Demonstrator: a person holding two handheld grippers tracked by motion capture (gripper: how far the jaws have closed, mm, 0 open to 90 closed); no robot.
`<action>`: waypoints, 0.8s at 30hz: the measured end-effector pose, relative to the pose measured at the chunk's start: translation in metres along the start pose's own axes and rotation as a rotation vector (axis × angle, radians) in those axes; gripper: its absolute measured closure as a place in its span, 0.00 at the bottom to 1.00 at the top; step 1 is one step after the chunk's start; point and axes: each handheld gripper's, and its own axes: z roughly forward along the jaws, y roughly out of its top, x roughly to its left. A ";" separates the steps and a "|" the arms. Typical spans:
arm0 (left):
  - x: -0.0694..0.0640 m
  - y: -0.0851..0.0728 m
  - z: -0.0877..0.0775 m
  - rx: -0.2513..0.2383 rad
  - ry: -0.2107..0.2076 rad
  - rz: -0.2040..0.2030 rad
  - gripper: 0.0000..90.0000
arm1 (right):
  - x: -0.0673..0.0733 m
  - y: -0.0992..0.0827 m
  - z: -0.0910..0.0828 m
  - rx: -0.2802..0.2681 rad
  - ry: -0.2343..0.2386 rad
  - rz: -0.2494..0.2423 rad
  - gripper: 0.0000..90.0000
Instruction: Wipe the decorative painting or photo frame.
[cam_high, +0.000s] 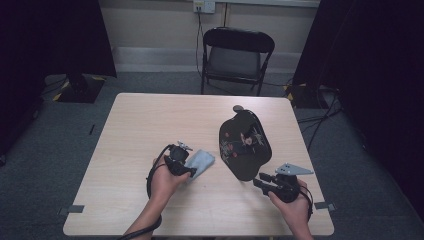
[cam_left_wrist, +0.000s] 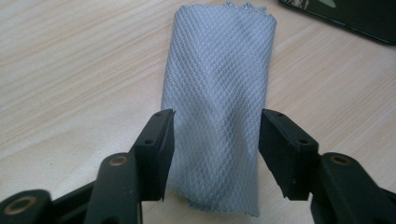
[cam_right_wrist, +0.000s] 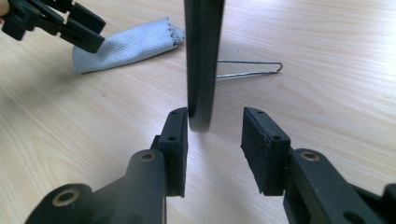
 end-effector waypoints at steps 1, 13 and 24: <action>0.001 0.000 -0.001 0.004 0.000 0.002 0.50 | 0.000 -0.001 -0.001 0.001 -0.002 0.002 0.67; 0.011 -0.006 -0.009 -0.019 -0.014 0.003 0.43 | -0.003 -0.008 -0.008 -0.003 0.002 -0.008 0.56; 0.026 -0.014 -0.022 -0.054 -0.031 -0.014 0.40 | -0.008 -0.015 -0.012 0.008 -0.008 -0.007 0.51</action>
